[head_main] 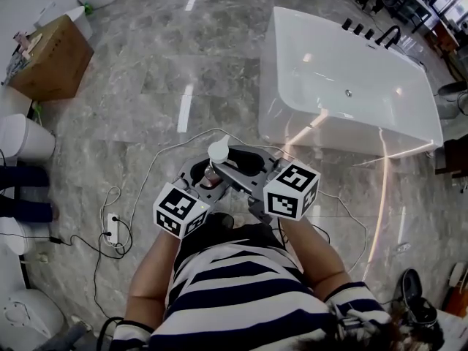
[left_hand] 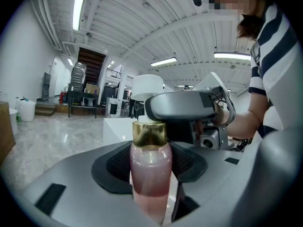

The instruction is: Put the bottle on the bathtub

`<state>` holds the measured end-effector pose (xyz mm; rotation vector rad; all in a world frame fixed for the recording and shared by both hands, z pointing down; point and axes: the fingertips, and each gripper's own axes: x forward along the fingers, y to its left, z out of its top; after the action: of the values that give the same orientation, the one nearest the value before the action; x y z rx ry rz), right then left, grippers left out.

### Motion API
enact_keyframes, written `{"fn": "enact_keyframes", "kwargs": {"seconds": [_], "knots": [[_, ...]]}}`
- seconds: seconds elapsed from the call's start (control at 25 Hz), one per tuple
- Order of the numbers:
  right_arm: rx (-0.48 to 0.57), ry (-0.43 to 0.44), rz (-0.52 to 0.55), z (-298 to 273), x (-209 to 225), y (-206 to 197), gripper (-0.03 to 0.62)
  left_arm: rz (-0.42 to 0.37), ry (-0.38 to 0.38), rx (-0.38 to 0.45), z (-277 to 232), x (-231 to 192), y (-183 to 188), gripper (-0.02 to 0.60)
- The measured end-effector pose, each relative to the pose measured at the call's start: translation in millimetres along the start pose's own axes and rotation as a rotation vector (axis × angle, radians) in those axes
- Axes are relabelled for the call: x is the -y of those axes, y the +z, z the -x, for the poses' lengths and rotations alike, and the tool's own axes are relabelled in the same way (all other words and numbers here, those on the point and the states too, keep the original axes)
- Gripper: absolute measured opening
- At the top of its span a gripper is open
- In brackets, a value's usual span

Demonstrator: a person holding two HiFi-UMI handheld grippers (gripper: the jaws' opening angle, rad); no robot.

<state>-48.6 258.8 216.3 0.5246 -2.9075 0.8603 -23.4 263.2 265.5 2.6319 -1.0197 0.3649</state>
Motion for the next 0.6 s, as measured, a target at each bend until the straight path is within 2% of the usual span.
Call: {"fn": "enact_keyframes", "kwargs": {"seconds": [0.28,0.6], "knots": [[0.001,-0.056,-0.002,-32,28,20,0.152,0.013,-0.057,0.006,-13,-42,11,0.224],[0.042,-0.129,-0.042,-88,64,49,0.152,0.001,-0.134,-0.006,-19,-112,26,0.224]]}}
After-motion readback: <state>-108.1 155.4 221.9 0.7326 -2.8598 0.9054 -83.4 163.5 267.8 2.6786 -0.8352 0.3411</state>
